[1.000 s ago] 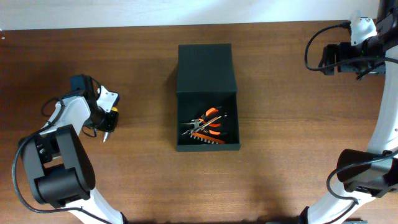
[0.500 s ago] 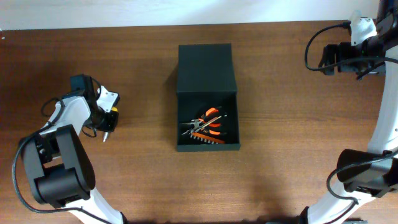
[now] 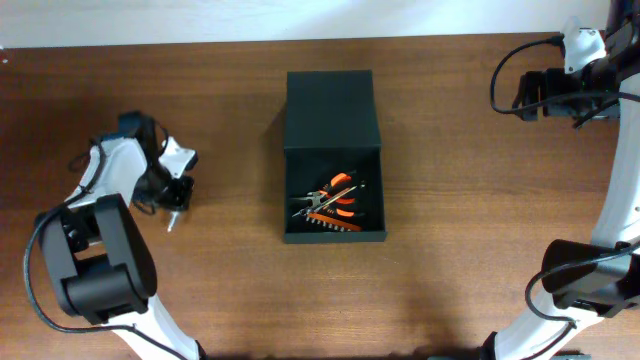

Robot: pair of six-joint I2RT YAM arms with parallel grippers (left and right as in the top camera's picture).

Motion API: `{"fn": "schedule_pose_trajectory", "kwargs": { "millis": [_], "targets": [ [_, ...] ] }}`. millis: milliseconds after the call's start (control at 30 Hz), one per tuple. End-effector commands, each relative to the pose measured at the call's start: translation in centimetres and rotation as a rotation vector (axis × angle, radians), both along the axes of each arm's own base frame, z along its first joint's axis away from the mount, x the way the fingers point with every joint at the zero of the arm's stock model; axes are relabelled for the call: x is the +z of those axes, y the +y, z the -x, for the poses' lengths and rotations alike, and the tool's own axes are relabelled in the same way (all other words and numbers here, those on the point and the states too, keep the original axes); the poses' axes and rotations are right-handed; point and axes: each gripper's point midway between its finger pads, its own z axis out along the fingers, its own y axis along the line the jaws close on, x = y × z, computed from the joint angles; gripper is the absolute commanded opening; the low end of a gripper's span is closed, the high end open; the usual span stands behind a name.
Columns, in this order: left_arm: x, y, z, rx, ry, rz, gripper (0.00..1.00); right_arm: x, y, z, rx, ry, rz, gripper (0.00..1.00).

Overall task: Pack container
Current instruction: 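Carry the screwdriver into the box and release it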

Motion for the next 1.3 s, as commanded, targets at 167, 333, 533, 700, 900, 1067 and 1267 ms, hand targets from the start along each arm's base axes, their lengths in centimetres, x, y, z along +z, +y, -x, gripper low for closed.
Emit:
{"fn": "schedule_pose_trajectory", "kwargs": {
  "millis": [167, 333, 533, 700, 900, 1067, 1267],
  "targets": [
    [13.4, -9.1, -6.4, -0.248, -0.29, -0.014, 0.02, -0.2, 0.3, 0.2, -0.005, 0.014, -0.017, 0.99],
    [15.5, -17.9, -5.6, -0.601, -0.341, -0.003, 0.02, -0.2, 0.6, 0.3, 0.001, 0.015, -0.035, 0.99],
    [15.5, -27.1, -1.9, -1.041, -0.355, 0.009, 0.02, -0.2, 0.6, 0.3, 0.001, 0.014, -0.034, 0.99],
    [14.8, -31.5, 0.5, -1.193, -0.352, 0.024, 0.02, -0.2, 0.6, 0.3, 0.001, 0.017, -0.036, 0.99],
    [11.6, -31.7, 0.2, -1.196, -0.27, 0.025, 0.02, -0.2, 0.6, 0.4, 0.001, 0.02, -0.037, 0.99],
    [7.8, -31.4, -0.3, -1.176, -0.178, 0.056, 0.02, -0.2, 0.6, 0.4, 0.001, 0.021, -0.036, 0.99],
    [4.1, -31.0, -0.3, -1.161, -0.084, 0.073, 0.02, -0.2, 0.6, 0.4, 0.001, 0.021, -0.036, 0.99]
  ]
}}
